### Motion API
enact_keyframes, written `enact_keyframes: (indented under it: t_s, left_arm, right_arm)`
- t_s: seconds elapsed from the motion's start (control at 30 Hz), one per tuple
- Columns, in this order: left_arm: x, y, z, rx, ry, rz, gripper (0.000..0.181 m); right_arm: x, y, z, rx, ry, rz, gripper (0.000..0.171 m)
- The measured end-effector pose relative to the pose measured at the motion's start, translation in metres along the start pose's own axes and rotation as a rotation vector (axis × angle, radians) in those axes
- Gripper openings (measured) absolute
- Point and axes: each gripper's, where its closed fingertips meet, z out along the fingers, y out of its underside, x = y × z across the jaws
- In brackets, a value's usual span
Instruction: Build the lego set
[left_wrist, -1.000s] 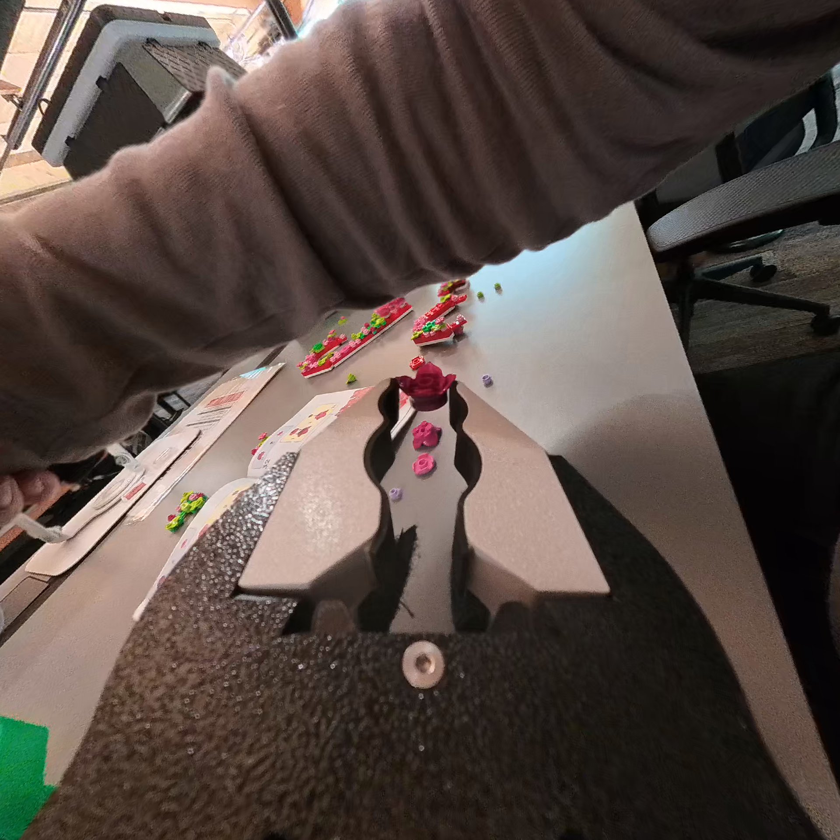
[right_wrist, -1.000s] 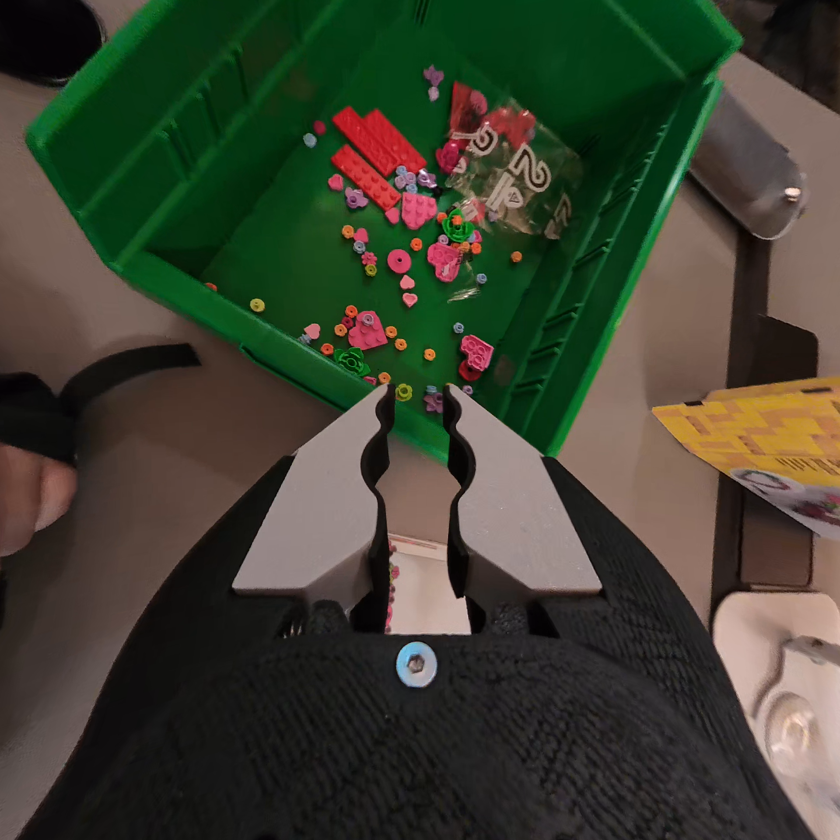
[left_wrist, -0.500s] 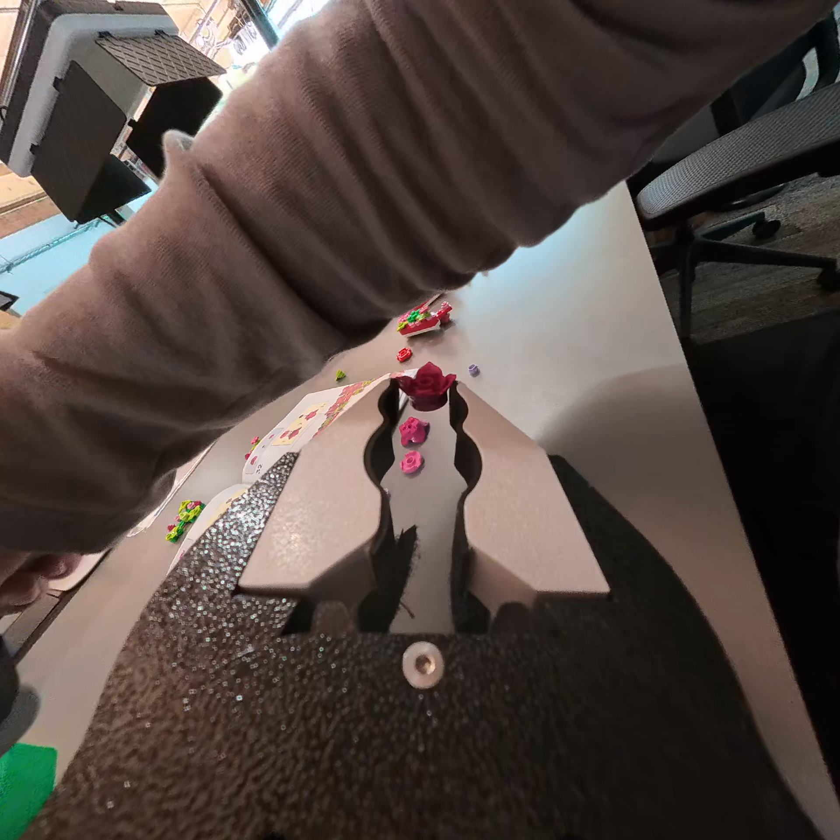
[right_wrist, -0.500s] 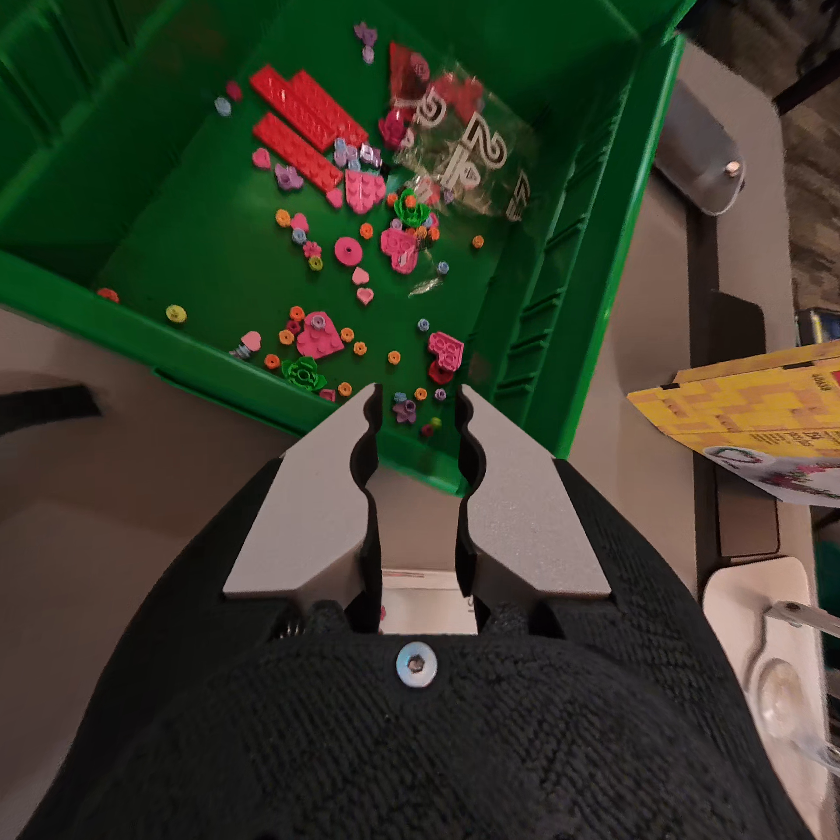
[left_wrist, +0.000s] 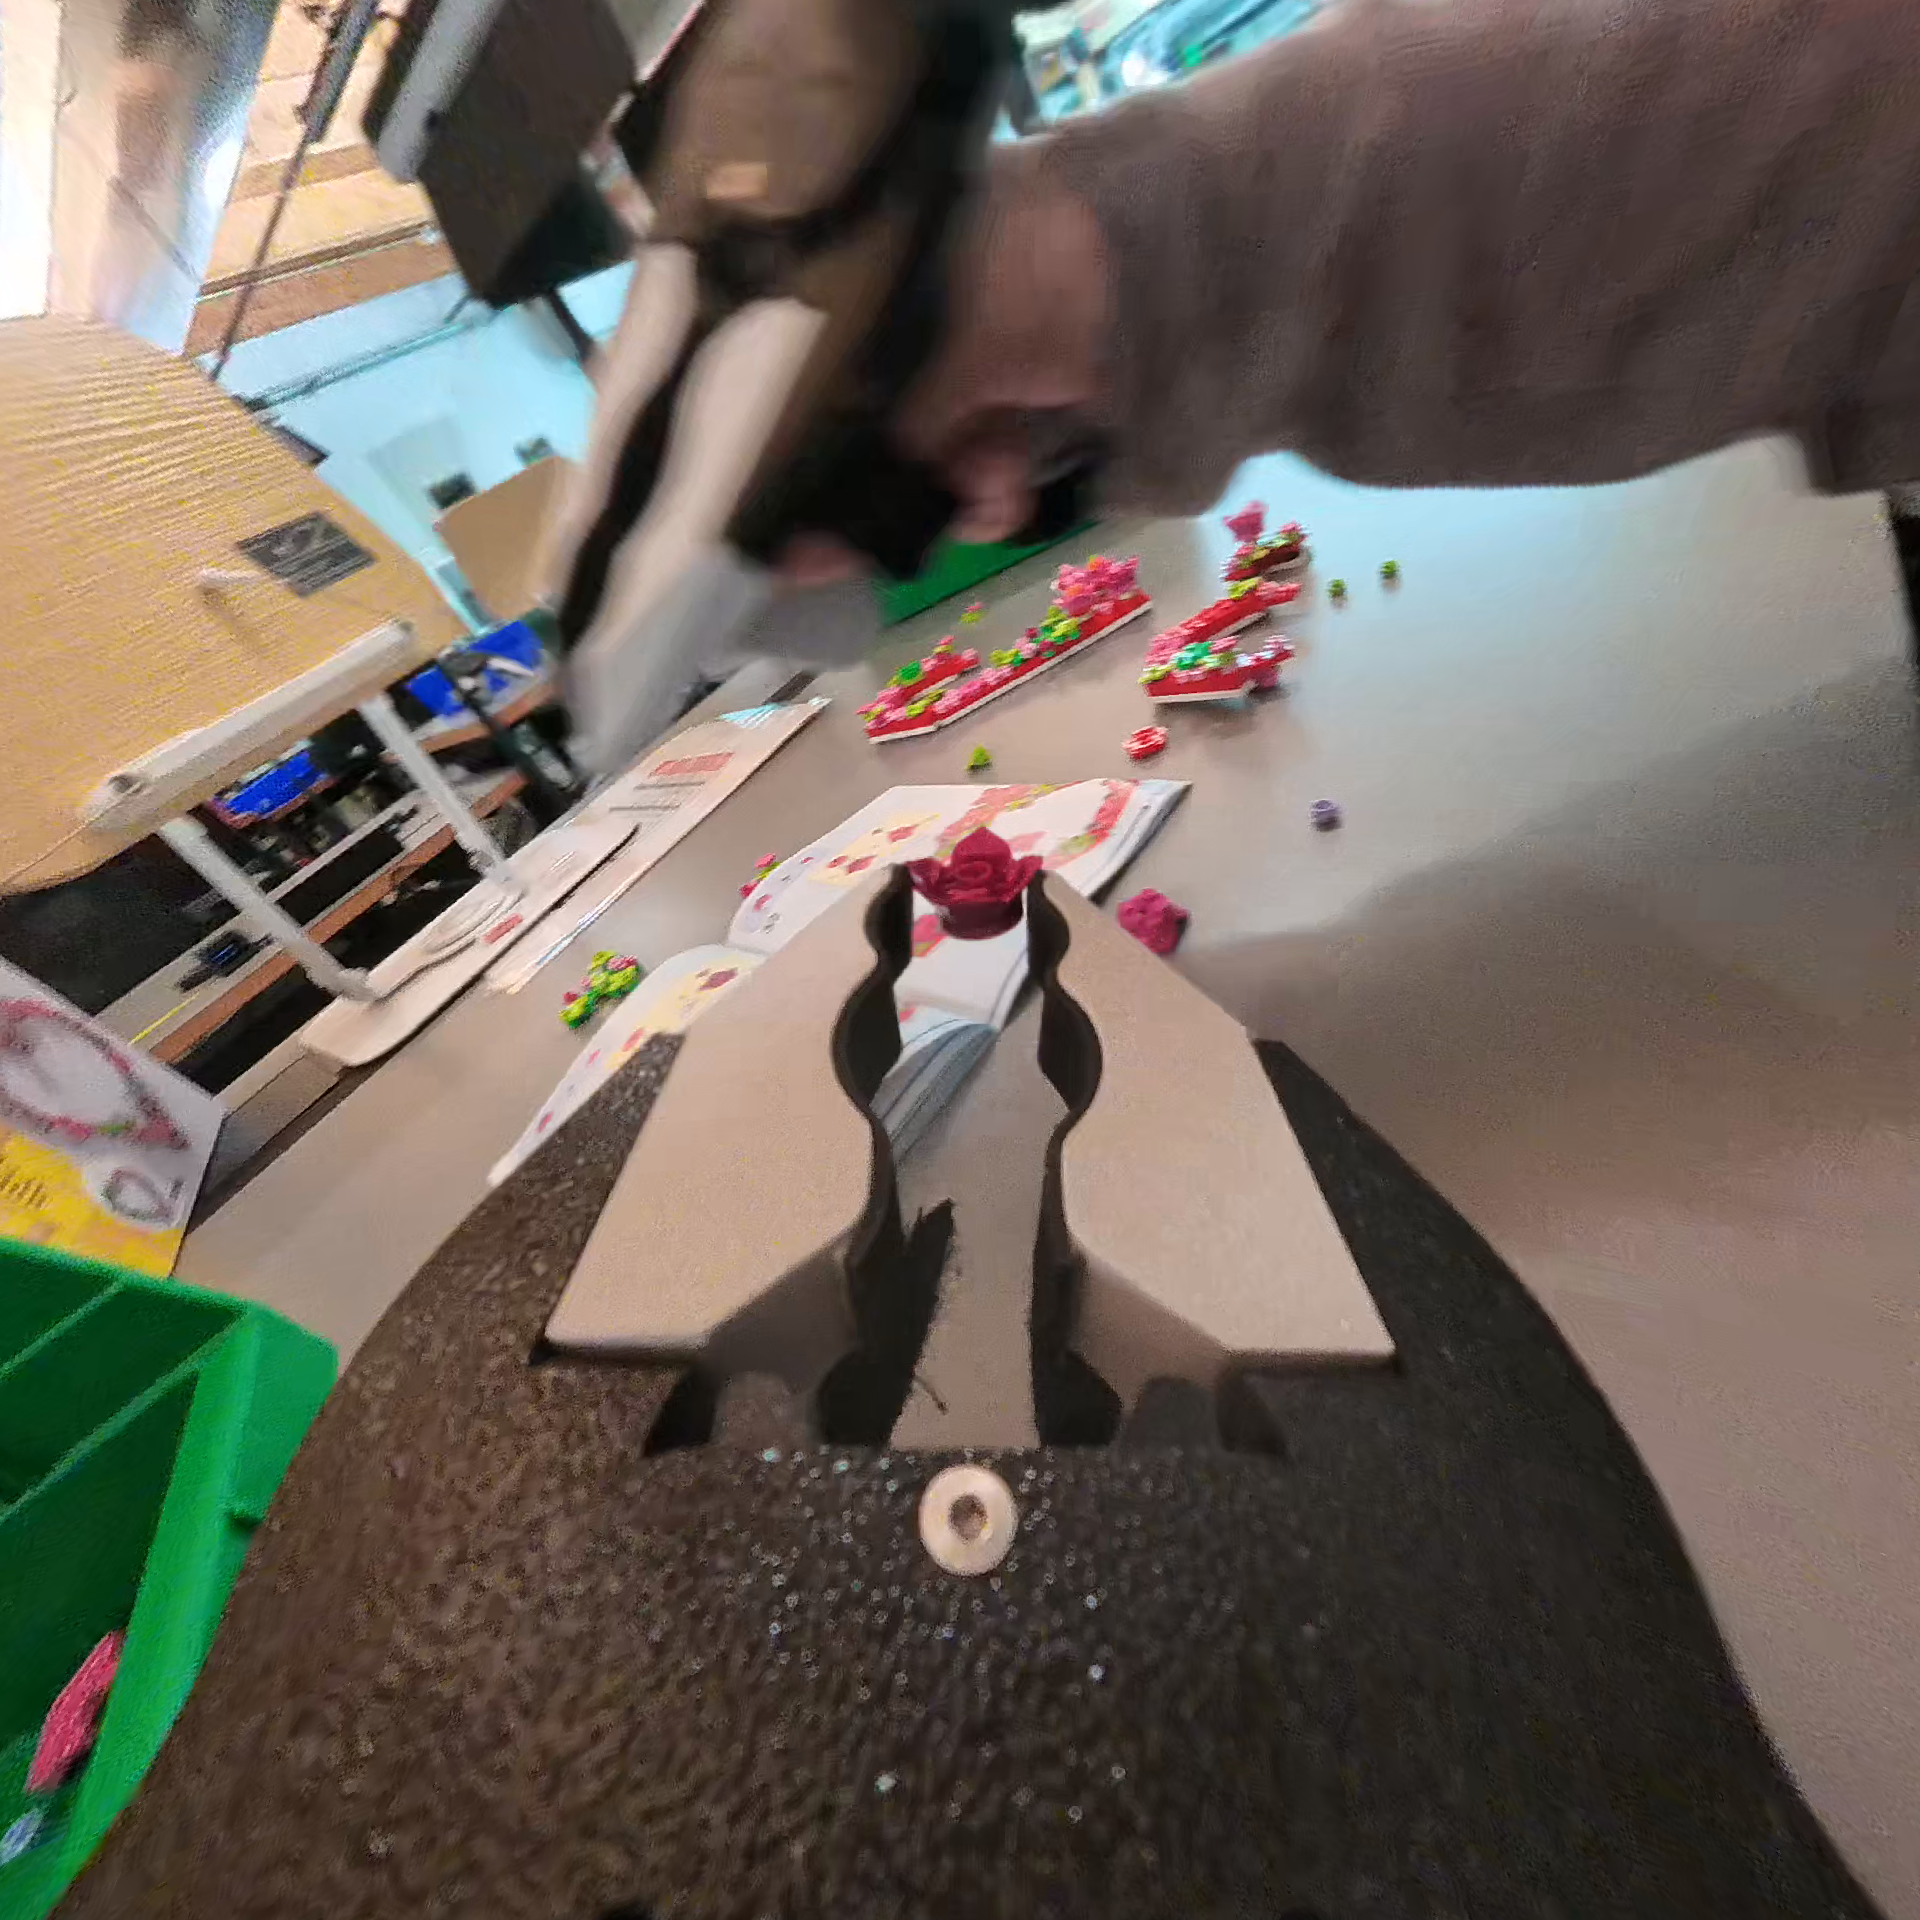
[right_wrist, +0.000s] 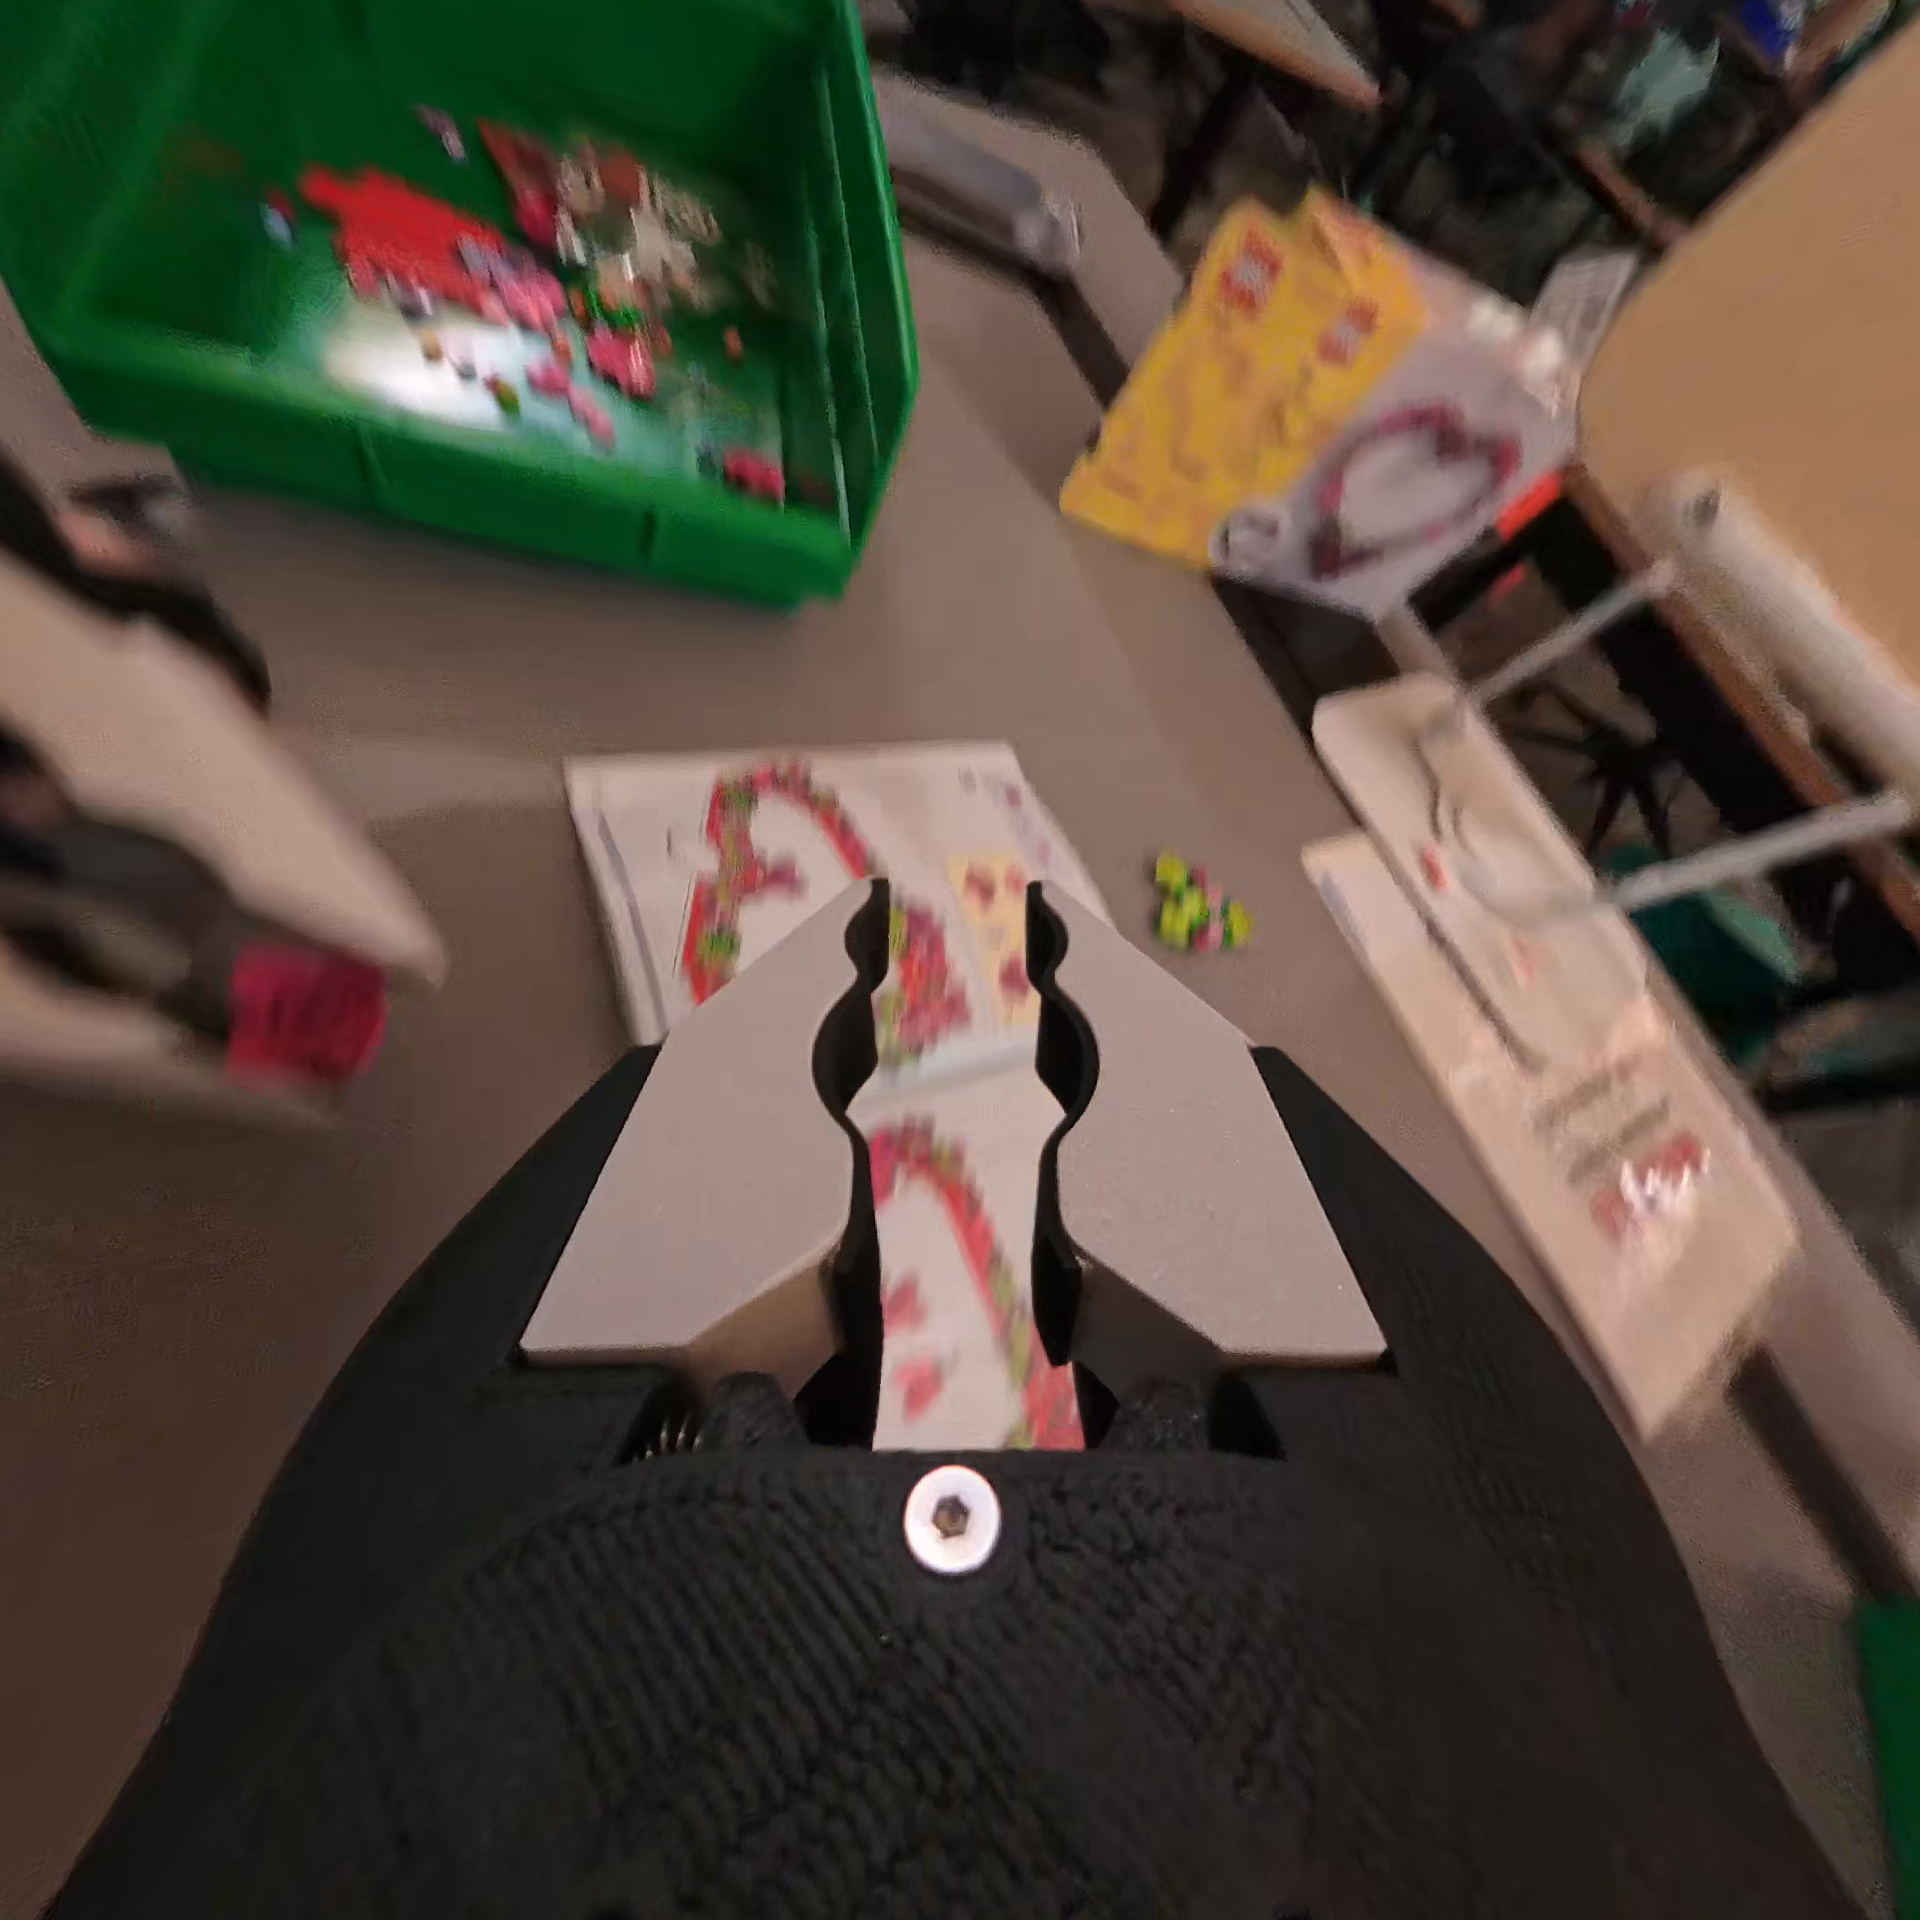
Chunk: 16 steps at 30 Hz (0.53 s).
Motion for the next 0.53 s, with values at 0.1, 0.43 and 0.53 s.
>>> enact_keyframes:
  t_s: [0.1, 0.43, 0.53]
  left_arm:
    - [-0.014, 0.006, 0.000, -0.030, -0.072, -0.027, 0.019]
    - [-0.039, 0.010, -0.006, -0.028, -0.182, -0.107, 0.019]
    - [-0.037, 0.011, -0.004, -0.034, -0.177, -0.089, 0.019]
  right_arm:
    - [-0.025, 0.056, -0.029, -0.083, -0.044, 0.108, 0.024]
    - [-0.102, 0.093, -0.031, -0.060, -0.228, 0.294, 0.017]
    - [-0.100, 0.089, -0.017, -0.098, -0.213, 0.296, 0.017]
